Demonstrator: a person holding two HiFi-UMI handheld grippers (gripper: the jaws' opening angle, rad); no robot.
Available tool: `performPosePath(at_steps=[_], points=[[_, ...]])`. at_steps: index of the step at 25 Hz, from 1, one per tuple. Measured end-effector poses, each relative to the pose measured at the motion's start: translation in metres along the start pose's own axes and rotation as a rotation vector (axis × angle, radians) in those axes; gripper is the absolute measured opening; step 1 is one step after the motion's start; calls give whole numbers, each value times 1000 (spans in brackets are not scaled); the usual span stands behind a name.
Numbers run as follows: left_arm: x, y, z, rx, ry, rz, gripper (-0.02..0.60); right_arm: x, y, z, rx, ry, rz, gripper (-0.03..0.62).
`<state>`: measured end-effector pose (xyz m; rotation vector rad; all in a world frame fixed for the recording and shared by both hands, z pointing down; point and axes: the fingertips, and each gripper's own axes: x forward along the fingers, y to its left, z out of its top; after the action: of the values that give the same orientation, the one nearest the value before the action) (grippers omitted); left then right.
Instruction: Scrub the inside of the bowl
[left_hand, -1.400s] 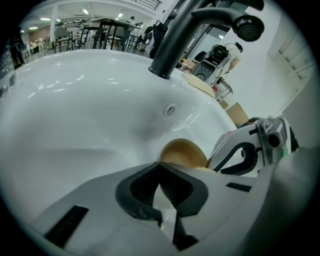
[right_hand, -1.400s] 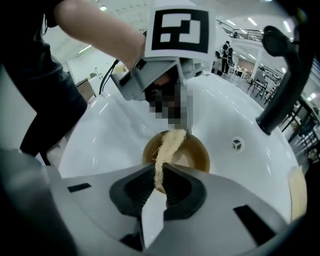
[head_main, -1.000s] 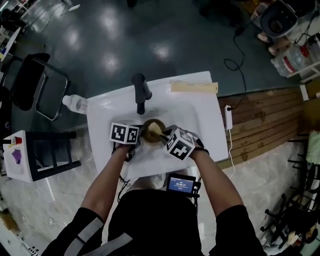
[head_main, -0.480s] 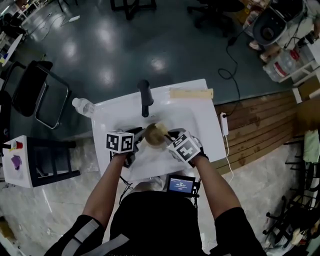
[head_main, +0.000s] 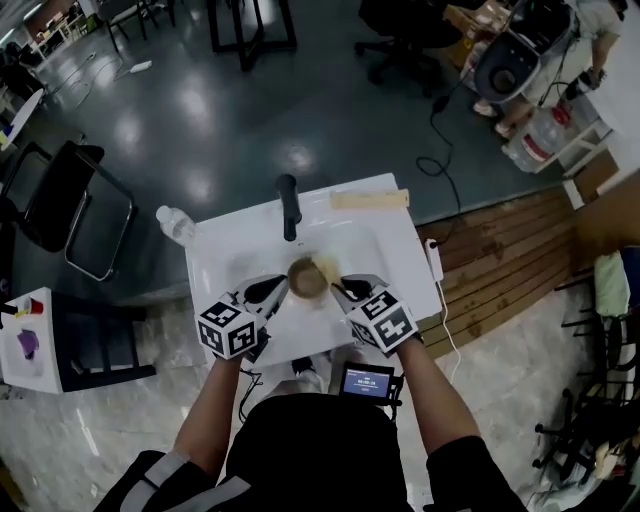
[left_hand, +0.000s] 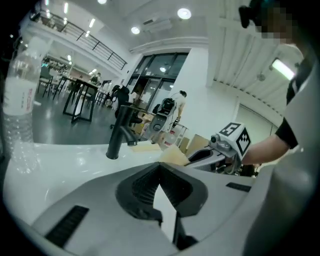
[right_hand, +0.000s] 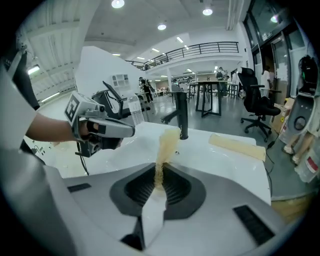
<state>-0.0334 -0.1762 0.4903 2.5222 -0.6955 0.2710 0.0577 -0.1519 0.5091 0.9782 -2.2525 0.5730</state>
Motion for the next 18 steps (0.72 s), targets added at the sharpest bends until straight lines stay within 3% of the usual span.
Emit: performPosePath(at_steps=[3,8,14,18], points=[[-12,-26,-4,99,-43,-27,5,-21,13,-2,15,-55,7,43],[-33,-61,-14,86,-110,-47,4,-52,23,-13,65,-136,40,43],[-50,-96,-27,312,-45,73,4,-91,35,-24,64,-212,98,43],[-51,-133,-34,297,-70,91,4,-124,38,-42,94,-270,112,43]])
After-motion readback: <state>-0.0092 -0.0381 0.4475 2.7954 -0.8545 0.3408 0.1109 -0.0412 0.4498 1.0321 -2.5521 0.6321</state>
